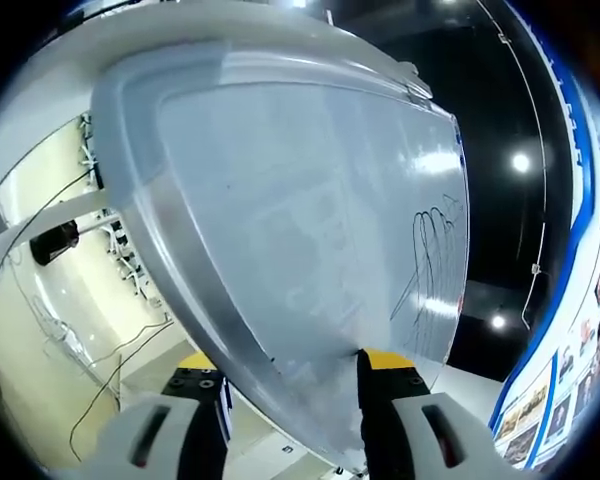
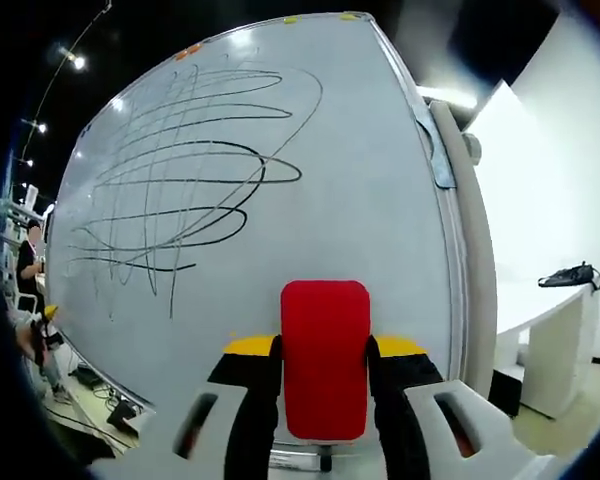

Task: Wipe the writing off the whiteboard with the eraser

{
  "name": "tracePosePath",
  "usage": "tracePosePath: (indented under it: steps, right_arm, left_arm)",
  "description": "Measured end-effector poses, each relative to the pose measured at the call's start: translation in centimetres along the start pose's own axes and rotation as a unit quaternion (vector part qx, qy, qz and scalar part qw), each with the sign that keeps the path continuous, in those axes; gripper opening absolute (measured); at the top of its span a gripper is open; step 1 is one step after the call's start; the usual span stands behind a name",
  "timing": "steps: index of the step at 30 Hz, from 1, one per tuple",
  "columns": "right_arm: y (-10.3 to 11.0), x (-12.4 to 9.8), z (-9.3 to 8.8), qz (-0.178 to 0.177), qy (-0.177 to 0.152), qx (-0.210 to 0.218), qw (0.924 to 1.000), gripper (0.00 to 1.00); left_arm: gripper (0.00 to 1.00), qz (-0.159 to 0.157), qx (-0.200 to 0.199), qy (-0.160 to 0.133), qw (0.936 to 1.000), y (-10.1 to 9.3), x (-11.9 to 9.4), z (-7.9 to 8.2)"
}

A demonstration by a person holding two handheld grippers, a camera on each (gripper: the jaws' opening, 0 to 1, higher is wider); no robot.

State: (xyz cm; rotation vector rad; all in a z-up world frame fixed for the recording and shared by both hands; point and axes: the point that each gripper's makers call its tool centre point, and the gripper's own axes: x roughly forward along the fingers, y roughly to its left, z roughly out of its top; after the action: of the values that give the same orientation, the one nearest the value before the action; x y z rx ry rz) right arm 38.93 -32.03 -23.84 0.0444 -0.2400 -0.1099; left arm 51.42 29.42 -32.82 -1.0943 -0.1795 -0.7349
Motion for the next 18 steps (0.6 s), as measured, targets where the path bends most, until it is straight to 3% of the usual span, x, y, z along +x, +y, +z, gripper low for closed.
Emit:
tracePosePath:
  steps: [18]
  right_arm:
    - [0.9,-0.2,0.1,-0.010,0.016,0.002,0.9998,0.36]
  left_arm:
    - [0.52,0.001,-0.001,0.000,1.0000,-0.6,-0.1,-0.3]
